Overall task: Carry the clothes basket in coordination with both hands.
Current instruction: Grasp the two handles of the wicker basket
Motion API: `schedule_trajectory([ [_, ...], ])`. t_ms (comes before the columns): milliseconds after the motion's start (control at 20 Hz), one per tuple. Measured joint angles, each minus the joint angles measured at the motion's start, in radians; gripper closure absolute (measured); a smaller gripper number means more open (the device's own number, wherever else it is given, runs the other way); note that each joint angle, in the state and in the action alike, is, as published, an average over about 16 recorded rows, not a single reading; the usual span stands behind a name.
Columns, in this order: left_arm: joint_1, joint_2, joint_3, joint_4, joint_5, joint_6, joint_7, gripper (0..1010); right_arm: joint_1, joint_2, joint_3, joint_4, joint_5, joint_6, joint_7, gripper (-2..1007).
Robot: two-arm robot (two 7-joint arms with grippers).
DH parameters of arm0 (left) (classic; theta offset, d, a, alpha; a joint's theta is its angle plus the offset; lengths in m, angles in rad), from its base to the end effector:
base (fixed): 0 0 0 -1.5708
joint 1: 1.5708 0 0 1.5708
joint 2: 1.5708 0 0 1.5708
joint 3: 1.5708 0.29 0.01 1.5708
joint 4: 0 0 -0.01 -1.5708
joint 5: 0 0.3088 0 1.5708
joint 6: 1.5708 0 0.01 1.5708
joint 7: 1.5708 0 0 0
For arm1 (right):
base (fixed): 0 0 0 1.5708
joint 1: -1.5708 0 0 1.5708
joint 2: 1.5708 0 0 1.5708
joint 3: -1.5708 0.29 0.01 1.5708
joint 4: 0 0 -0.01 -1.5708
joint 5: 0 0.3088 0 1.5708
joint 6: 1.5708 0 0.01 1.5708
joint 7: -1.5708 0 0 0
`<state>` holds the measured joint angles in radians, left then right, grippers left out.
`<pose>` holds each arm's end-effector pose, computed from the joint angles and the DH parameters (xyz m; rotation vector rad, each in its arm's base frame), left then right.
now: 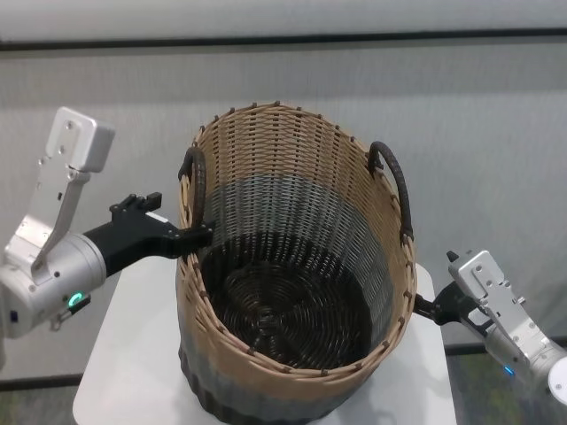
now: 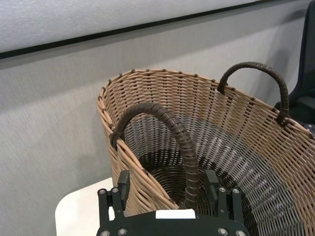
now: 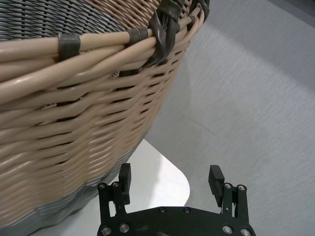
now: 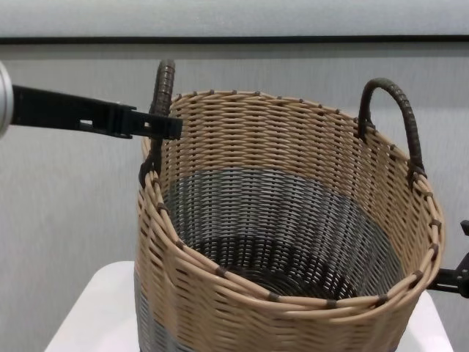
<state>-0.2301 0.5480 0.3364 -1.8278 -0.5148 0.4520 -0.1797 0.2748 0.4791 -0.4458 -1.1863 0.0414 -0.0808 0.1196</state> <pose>0.3504 0.0238 -0.1708 0.2151 0.0480 0.9885 0.3793 -0.0772 -0.3409 -0.5198 -0.2648 -1.1347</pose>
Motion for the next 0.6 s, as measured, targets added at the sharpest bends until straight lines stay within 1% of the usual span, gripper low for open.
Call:
schedule_trajectory([
  [250,-0.024,-0.034,0.006,0.028,0.017,0.027,0.014,10,-0.002,-0.005,0.008,0.000,-0.011,0.001,0.005,4],
  [600,-0.048,-0.071,0.015,0.062,0.047,0.044,0.031,10,-0.006,-0.012,0.021,-0.002,-0.023,0.002,0.012,4],
])
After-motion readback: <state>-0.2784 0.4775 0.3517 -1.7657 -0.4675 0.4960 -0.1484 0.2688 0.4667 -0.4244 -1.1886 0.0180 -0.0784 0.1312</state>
